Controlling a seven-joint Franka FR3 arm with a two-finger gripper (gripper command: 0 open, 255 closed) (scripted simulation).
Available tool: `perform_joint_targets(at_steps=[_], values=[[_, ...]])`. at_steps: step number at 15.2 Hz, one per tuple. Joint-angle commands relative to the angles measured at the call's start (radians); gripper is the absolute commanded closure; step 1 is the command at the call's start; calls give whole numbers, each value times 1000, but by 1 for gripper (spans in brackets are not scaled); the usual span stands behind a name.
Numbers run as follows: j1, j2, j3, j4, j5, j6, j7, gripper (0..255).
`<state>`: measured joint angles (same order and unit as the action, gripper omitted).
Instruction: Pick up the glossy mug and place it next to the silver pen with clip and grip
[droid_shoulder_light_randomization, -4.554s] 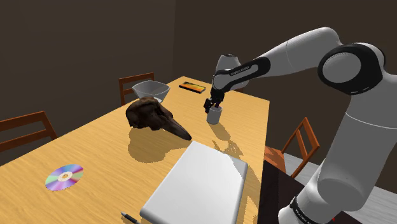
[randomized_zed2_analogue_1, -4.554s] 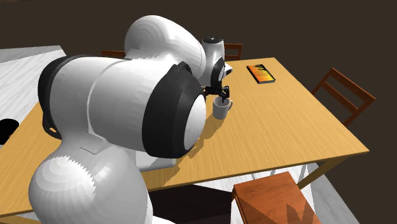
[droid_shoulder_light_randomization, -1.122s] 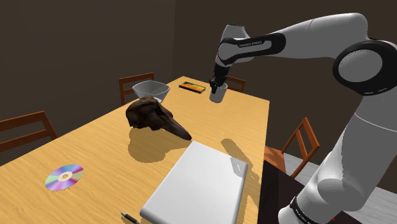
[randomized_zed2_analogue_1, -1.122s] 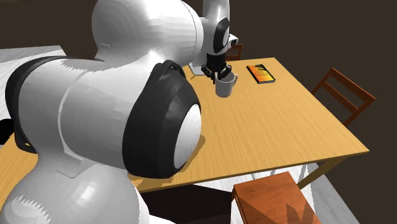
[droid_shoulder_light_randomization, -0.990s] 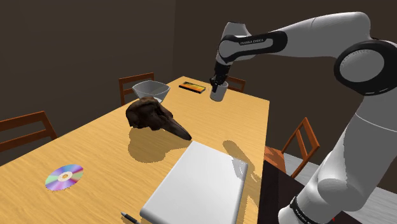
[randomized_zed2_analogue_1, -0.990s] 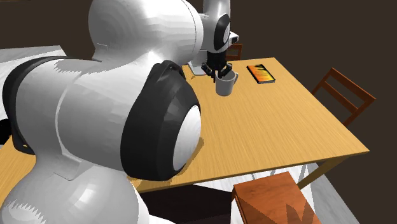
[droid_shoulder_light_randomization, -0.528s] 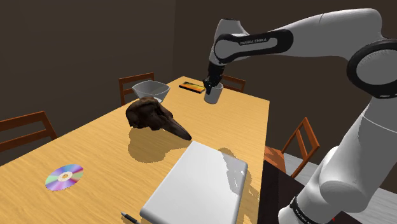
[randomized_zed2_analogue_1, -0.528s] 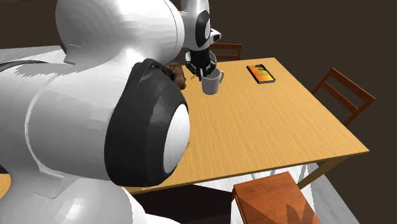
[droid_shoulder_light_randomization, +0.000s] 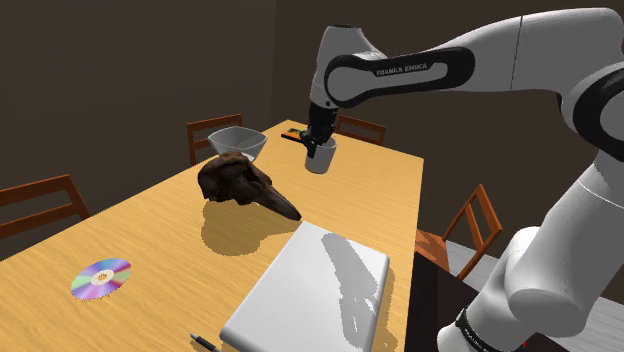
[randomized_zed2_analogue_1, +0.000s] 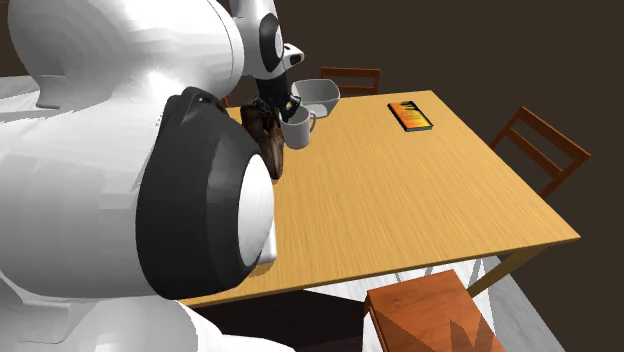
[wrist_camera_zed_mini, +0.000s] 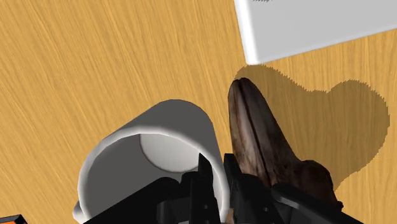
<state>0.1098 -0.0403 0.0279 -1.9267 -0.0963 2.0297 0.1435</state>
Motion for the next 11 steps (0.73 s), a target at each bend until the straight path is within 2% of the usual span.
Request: perform_joint_targets(at_steps=[1, 11], values=[[22, -3, 25, 2, -6, -9, 50, 255], [137, 41, 148, 62, -40, -52, 296, 255]])
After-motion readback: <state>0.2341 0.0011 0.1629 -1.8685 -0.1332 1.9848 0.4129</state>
